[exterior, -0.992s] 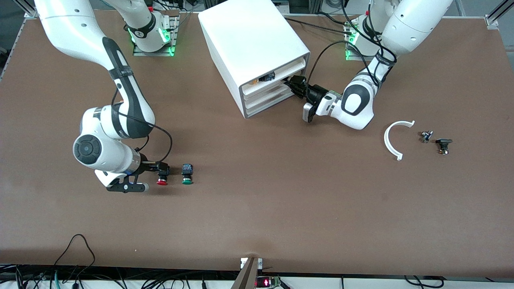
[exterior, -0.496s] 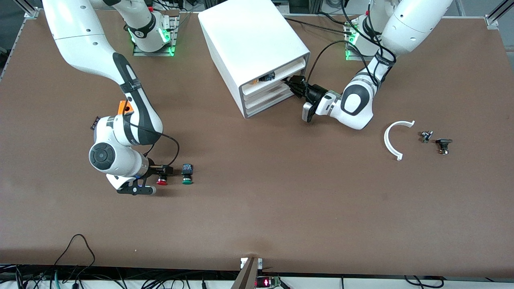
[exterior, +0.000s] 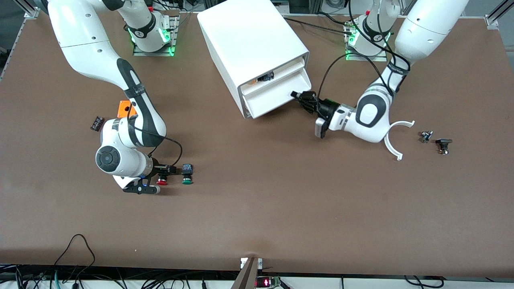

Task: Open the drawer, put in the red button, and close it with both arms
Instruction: 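Grasp the red button with the right gripper while the left gripper grips handle, then pull the top drawer open with the left gripper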

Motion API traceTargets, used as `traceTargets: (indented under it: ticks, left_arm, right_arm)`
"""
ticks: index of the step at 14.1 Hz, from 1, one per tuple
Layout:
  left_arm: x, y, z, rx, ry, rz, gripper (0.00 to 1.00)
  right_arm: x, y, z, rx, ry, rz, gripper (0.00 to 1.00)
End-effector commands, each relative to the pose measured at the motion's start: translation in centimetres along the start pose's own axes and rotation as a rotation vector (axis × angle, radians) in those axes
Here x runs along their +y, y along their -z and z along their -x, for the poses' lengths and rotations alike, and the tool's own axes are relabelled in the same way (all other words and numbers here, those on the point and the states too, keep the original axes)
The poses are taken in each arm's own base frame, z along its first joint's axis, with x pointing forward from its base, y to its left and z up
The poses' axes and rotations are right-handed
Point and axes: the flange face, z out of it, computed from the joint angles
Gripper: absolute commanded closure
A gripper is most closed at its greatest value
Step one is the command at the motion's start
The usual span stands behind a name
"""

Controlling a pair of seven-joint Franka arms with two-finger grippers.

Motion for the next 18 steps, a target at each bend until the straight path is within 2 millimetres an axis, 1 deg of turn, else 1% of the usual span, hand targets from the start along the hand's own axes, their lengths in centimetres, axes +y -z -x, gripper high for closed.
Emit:
traceTargets:
  ticks: [1, 2, 4, 5, 6, 8, 9, 10, 11, 12, 14, 15, 16, 18]
  left_arm:
    - [-1.5, 3.4, -2.3, 0.012, 0.032, -0.025, 1.00]
    - [-1.7, 4.4, -2.6, 0.016, 0.032, -0.035, 1.00]
    - [-1.6, 4.9, -2.8, 0.018, 0.034, -0.044, 1.00]
    - [-1.4, 5.5, -3.2, 0.026, 0.029, -0.051, 1.00]
    - [-1.5, 5.9, -3.2, 0.026, 0.036, -0.060, 1.00]
    - [-1.3, 6.2, -3.5, 0.026, 0.034, -0.067, 1.00]
    - [-1.3, 6.2, -3.5, 0.026, 0.034, -0.067, 1.00]
    - [-1.3, 6.2, -3.5, 0.026, 0.034, -0.067, 0.81]
    - [-1.3, 6.2, -3.4, 0.027, 0.036, -0.067, 0.10]
    - [-1.3, 6.6, -3.3, 0.025, 0.037, -0.069, 0.00]
    - [-0.4, 7.7, -3.2, 0.019, 0.059, -0.098, 0.00]
    - [0.8, 8.0, -3.1, -0.005, 0.080, -0.112, 0.00]
    - [2.4, 8.8, -3.2, -0.009, 0.101, -0.135, 0.00]
    - [6.1, 10.4, -3.5, -0.035, 0.145, -0.220, 0.00]
  right_arm:
    - [-0.2, -0.1, 0.1, 0.006, -0.002, -0.018, 0.57]
    - [-0.2, 0.0, 0.1, 0.006, -0.003, -0.018, 0.65]
    - [-0.2, 0.1, 0.1, 0.008, -0.002, -0.018, 0.86]
    - [-0.2, 0.1, 0.1, 0.006, -0.003, -0.018, 0.94]
    - [-0.2, 0.2, 0.0, 0.008, -0.003, -0.019, 1.00]
    - [-0.3, 0.8, -0.2, 0.017, -0.002, -0.021, 1.00]
    - [-0.4, 1.5, -0.4, 0.026, 0.002, -0.023, 1.00]
    - [-0.6, 2.0, -0.5, 0.030, 0.000, -0.025, 1.00]
    - [-0.8, 3.1, -0.7, 0.031, 0.002, -0.026, 1.00]
    - [-1.0, 3.9, -0.9, 0.017, 0.003, -0.023, 1.00]
    - [-1.4, 6.5, -1.3, 0.004, 0.013, -0.015, 1.00]
    - [-1.6, 7.8, -1.4, 0.001, 0.016, -0.016, 1.00]
    - [-1.9, 8.7, -1.3, -0.012, 0.016, -0.015, 1.00]
    - [-2.6, 10.8, -1.2, -0.034, -0.005, -0.012, 1.00]
